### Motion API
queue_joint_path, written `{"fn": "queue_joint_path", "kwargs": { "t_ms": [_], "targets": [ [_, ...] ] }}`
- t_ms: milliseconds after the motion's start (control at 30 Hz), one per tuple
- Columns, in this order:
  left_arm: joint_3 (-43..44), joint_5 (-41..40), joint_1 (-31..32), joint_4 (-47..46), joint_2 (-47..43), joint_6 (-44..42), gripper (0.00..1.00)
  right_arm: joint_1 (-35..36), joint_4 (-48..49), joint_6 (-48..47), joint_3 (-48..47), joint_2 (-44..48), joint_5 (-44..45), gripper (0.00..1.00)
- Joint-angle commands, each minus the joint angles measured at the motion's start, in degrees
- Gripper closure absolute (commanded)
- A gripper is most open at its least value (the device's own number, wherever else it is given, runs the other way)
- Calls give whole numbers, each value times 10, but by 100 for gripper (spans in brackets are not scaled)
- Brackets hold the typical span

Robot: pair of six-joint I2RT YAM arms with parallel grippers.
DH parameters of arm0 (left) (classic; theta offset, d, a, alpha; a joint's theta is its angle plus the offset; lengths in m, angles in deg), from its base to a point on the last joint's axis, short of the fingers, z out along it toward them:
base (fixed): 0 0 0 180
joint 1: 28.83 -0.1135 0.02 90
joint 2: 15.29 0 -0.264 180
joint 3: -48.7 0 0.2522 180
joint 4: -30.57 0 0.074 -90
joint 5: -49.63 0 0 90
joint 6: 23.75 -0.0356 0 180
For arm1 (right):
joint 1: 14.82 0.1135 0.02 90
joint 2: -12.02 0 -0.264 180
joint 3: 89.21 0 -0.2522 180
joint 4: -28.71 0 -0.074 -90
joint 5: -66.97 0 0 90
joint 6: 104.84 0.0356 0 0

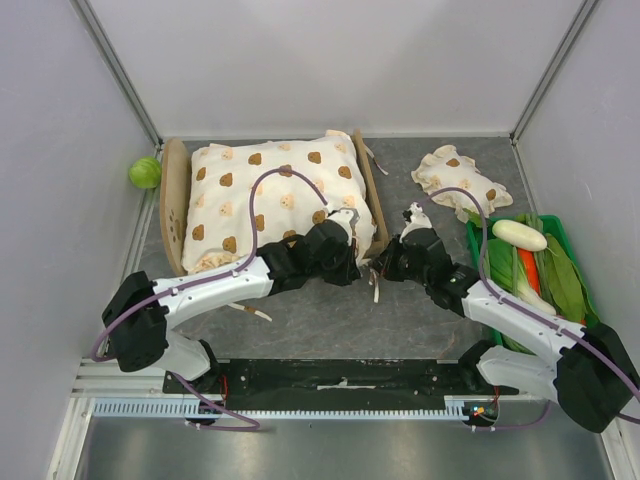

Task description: Set up the pet bed

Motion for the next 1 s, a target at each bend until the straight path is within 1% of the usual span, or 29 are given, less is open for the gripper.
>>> {"fn": "queue_joint_path", "kwargs": {
  "t_ms": [0,67,133,200,367,500,567,600,767,833,967],
  "targets": [
    [-15,10,0,-15,-6,-24,98,-9,32,98,-5,2,-11,100],
    [-21,5,1,-12,-11,-25,98,-17,29,111,-2,7,-48,100],
    [-29,1,0,-11,-13,-27,98,-30,24,137,5,8,-58,100],
    [-36,2,0,-13,-15,-32,98,-36,25,165,15,12,-50,100],
    [-40,21,1,-24,-15,-38,98,-36,34,202,17,1,-31,100],
    [-35,22,1,-35,-10,-39,98,-35,95,255,29,-11,-27,100],
    [-31,39,1,-36,-5,-40,98,-32,106,273,27,-21,-23,100],
    [-30,43,1,-38,-5,-39,98,-30,101,277,25,-22,3,100],
    [-25,65,1,-55,4,-36,98,-11,95,284,12,-27,60,100],
    [-25,72,2,-63,5,-33,98,10,92,281,8,-34,84,100],
    [-18,78,2,-75,10,-30,98,40,96,283,5,-49,96,100]
  ]
}}
